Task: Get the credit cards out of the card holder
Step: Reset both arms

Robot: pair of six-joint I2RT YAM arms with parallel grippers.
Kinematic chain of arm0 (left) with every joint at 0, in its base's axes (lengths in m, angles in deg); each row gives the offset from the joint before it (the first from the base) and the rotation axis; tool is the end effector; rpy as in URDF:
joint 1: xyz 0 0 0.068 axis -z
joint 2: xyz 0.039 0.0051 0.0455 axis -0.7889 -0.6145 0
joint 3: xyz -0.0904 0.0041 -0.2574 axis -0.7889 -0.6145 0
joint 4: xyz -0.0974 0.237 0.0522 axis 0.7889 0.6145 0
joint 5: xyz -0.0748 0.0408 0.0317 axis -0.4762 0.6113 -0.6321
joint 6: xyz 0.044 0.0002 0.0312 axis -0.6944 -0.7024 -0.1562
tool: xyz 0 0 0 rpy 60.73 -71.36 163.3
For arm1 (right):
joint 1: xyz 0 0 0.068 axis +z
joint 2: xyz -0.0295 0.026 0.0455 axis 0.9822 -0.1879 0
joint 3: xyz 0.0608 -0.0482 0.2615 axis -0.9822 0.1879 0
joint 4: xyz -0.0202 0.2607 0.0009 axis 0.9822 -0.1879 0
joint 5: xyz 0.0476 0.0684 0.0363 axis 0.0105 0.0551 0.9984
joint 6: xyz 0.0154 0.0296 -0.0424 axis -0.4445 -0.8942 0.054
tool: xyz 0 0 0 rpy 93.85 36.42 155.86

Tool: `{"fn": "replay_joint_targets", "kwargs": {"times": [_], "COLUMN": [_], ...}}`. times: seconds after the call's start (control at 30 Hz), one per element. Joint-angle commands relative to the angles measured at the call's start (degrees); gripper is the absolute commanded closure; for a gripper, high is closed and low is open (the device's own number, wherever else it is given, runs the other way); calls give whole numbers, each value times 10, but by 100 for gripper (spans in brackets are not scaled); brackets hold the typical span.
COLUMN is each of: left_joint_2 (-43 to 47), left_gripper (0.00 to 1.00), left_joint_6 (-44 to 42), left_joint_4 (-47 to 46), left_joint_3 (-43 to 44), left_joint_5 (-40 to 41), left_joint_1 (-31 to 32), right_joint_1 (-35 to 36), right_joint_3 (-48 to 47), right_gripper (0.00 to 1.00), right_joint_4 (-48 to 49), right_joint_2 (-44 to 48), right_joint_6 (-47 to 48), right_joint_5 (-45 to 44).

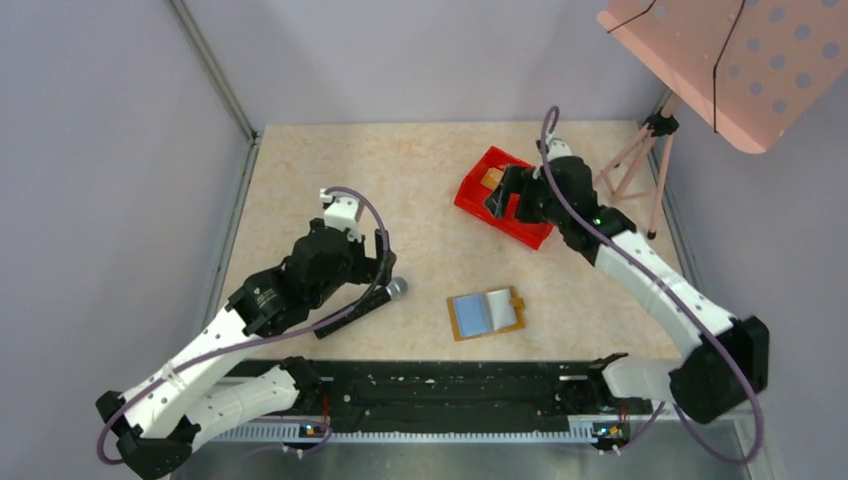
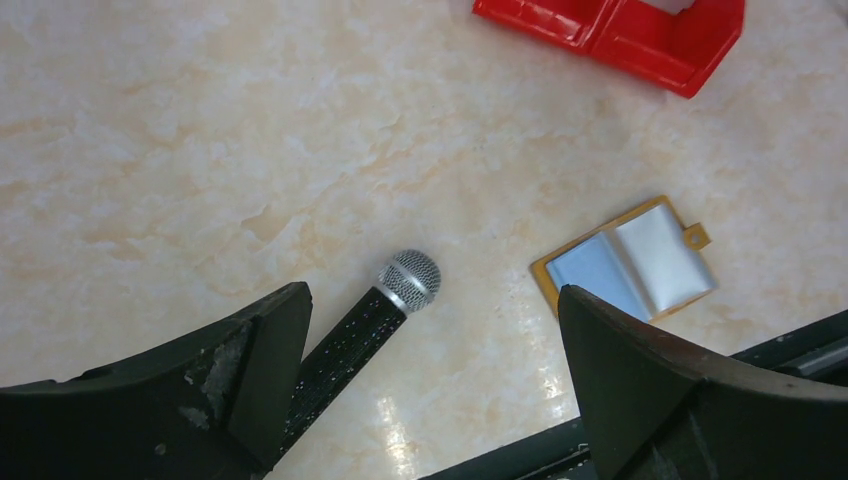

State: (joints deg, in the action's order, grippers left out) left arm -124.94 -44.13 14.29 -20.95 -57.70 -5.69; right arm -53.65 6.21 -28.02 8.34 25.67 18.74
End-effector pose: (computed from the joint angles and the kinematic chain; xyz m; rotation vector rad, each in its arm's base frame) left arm 0.1250 -0.1132 0.3491 0.2211 2.0808 -0.3531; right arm 0.2647 0.1286 0.3240 0.0249 2.1406 0.6261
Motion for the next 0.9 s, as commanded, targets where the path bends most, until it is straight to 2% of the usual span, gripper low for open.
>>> {"fn": "replay_joint_targets", "kwargs": {"times": [0.0,0.17,0.37,0.53,0.87], "left_joint_2": [20,47,87,86,79], "left_gripper": [1,1,1,1,1], "left_joint_6": [22,15,18,21,17], "left_joint_4": [-65,-108,-169,-162,-157], "left_joint_3": [13,-10,-51,-57,-63], "left_joint_5": [-33,-60,-77,-70,-62], "left_joint_1": [-2,-2,-1,-2,-2], "right_joint_1": [9,10,10,10,9], "right_joint_3": [53,98,135,147,156], "right_gripper": [2,1,1,1,1], "right_joint_4": [-37,-91,-126,-125,-124], "right_joint_2": [142,310,424,449,444], "right_joint_6": [58,45,-13,-30,-41], "right_joint_5": [-19,-15,-8,1,-14]}}
